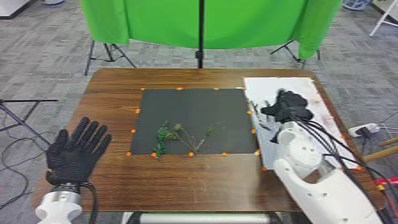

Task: Arrange flowers

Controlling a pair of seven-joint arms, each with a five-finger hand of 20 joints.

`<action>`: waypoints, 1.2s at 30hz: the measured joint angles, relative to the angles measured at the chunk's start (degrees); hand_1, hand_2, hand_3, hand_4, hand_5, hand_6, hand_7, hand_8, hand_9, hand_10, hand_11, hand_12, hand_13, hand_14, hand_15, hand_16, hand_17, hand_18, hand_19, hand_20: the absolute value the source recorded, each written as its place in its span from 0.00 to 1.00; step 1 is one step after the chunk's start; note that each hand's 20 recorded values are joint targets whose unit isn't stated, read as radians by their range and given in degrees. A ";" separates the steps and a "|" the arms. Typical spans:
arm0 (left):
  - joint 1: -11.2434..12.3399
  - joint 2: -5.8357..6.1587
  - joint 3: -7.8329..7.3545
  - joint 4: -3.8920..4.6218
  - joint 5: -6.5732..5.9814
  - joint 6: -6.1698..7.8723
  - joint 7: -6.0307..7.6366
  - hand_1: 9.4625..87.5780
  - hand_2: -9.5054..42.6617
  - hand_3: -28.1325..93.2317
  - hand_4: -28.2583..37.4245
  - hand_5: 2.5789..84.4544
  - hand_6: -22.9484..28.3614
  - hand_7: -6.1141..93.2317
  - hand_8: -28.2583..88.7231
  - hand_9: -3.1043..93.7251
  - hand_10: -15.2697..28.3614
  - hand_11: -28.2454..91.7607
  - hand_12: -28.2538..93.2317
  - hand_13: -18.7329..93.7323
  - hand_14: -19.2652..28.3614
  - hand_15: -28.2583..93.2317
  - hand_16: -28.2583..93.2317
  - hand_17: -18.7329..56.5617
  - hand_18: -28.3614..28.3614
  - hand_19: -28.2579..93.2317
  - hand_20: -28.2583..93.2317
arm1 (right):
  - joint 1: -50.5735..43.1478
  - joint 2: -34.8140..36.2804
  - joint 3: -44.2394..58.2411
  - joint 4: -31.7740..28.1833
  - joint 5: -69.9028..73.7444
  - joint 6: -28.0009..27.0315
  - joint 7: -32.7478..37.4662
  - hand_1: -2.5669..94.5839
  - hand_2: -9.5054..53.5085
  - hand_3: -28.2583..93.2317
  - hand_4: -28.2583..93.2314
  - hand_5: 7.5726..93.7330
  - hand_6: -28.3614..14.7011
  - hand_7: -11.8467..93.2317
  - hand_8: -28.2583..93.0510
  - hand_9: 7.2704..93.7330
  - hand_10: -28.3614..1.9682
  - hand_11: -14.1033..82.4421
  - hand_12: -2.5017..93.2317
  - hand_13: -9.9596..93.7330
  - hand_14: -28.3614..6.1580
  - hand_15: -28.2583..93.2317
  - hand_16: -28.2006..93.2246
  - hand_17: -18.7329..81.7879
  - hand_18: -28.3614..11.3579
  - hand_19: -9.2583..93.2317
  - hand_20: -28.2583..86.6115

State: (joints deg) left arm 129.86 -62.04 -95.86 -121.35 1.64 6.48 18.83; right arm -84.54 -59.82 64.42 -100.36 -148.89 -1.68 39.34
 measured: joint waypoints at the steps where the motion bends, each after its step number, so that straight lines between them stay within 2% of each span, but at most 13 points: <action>1: -0.03 0.00 0.04 0.00 0.01 0.00 -0.03 0.24 0.39 0.88 0.00 0.51 0.63 0.15 0.17 0.41 0.69 0.37 0.31 0.40 0.74 0.47 0.19 0.15 0.73 0.49 0.32 | 0.25 -0.04 -0.52 0.00 -0.04 -0.13 -0.18 0.32 0.00 0.81 0.00 0.59 0.45 0.30 0.14 0.61 0.21 0.37 0.20 0.61 0.20 0.88 0.45 0.57 0.00 1.00 0.80; 6: -0.36 0.00 0.36 0.07 0.06 0.01 -0.27 0.24 0.39 0.88 0.00 0.50 0.63 0.15 0.17 0.41 0.69 0.37 0.31 0.40 0.74 0.47 0.19 0.15 0.73 0.49 0.33 | 1.66 -1.10 -1.96 0.83 -0.22 -1.27 -1.07 0.32 0.00 0.80 0.00 0.57 0.44 0.29 0.14 0.59 0.19 0.37 0.21 0.61 0.20 0.89 0.46 0.57 0.01 1.00 0.81; 10: -0.43 0.00 0.47 0.07 0.15 0.06 -0.29 0.24 0.39 0.88 0.00 0.51 0.63 0.15 0.17 0.41 0.69 0.37 0.31 0.40 0.74 0.47 0.19 0.15 0.73 0.50 0.33 | 3.89 -2.26 -3.12 3.87 -0.57 -4.25 -1.45 0.32 0.00 0.77 0.00 0.54 0.43 0.29 0.14 0.56 0.16 0.36 0.20 0.59 0.19 0.88 0.45 0.57 0.00 1.00 0.82; 13: -0.42 -0.14 0.50 0.07 0.49 0.08 -0.33 0.24 0.39 0.88 0.00 0.50 0.64 0.15 0.17 0.41 0.70 0.37 0.31 0.40 0.74 0.47 0.19 0.15 0.73 0.50 0.32 | 5.61 -2.86 -3.83 6.34 -0.67 -7.99 -1.60 0.37 0.00 0.73 0.00 0.53 0.42 0.31 0.15 0.56 0.16 0.35 0.20 0.59 0.19 0.88 0.44 0.57 0.00 1.00 0.83; 15: -0.37 -0.29 0.48 0.05 1.20 0.20 -0.66 0.24 0.39 0.88 0.00 0.50 0.64 0.15 0.17 0.41 0.70 0.37 0.31 0.40 0.74 0.47 0.19 0.14 0.74 0.50 0.32 | 6.28 -3.14 -4.15 7.36 -0.75 -9.59 -1.59 0.40 0.00 0.76 0.00 0.53 0.42 0.34 0.14 0.57 0.17 0.35 0.20 0.60 0.23 0.88 0.43 0.57 0.01 1.00 0.83; 18: -0.37 -0.47 0.46 0.04 1.83 0.30 -1.14 0.24 0.40 0.88 0.00 0.50 0.64 0.15 0.17 0.41 0.70 0.37 0.31 0.40 0.74 0.47 0.19 0.14 0.74 0.50 0.32 | 7.11 -3.68 -4.66 7.99 -0.99 -9.67 -1.61 0.47 0.00 0.83 0.00 0.55 0.48 0.40 0.12 0.64 0.27 0.37 0.19 0.66 0.32 0.87 0.44 0.58 0.04 1.00 0.82; 22: -0.49 -0.57 0.45 0.05 1.94 0.38 -1.80 0.25 0.36 0.88 0.00 0.50 0.64 0.15 0.17 0.41 0.70 0.37 0.31 0.40 0.74 0.47 0.19 0.14 0.73 0.50 0.32 | 8.38 -5.02 -5.58 9.55 -1.36 -9.21 -3.16 0.56 0.00 0.88 0.00 0.67 0.59 0.39 0.10 0.77 0.46 0.34 0.21 0.77 0.48 0.81 0.49 0.58 0.07 1.00 0.78; 25: -0.82 -0.66 0.46 0.18 1.99 0.38 -2.40 0.26 0.34 0.87 0.00 0.50 0.64 0.15 0.17 0.41 0.70 0.37 0.31 0.39 0.74 0.47 0.19 0.14 0.73 0.50 0.32 | 8.91 -5.88 -5.19 10.98 -2.61 -7.91 -4.95 0.64 0.00 0.82 0.00 0.71 0.62 0.43 0.21 0.86 0.55 0.25 0.32 0.80 0.53 0.79 0.54 0.59 0.08 1.00 0.77; 28: -1.14 -0.79 0.47 0.33 1.95 0.33 -2.81 0.26 0.33 0.87 0.01 0.50 0.64 0.15 0.17 0.41 0.70 0.37 0.31 0.39 0.74 0.47 0.19 0.14 0.73 0.50 0.32 | 8.85 -6.58 -4.14 12.15 -3.76 -6.05 -6.79 0.69 0.00 0.79 0.00 0.79 0.64 0.48 0.25 0.96 0.65 0.24 0.42 0.84 0.56 0.79 0.55 0.59 0.07 1.00 0.74; 31: -1.30 -0.99 0.47 0.58 1.76 0.20 -3.18 0.26 0.32 0.87 0.01 0.50 0.64 0.15 0.17 0.41 0.70 0.37 0.31 0.39 0.74 0.47 0.19 0.14 0.73 0.50 0.32 | 8.33 -7.06 -3.63 12.66 -3.90 -3.79 -6.90 0.69 0.00 0.81 0.00 0.82 0.65 0.49 0.27 0.99 0.70 0.27 0.44 0.86 0.57 0.80 0.55 0.60 0.05 1.00 0.73; 36: -1.27 -1.33 0.42 0.79 1.44 -0.22 -3.81 0.26 0.31 0.87 0.01 0.50 0.64 0.15 0.17 0.40 0.70 0.37 0.31 0.39 0.74 0.47 0.19 0.14 0.74 0.50 0.32 | 6.82 -7.04 -2.85 11.91 -3.32 -0.32 -6.36 0.69 0.00 0.83 0.00 0.83 0.65 0.50 0.29 1.00 0.68 0.27 0.45 0.86 0.57 0.80 0.56 0.60 0.03 1.00 0.73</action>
State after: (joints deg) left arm 128.60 -63.37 -95.43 -120.56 3.08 6.26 15.02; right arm -77.71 -66.87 61.57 -88.44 -152.21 -1.99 32.98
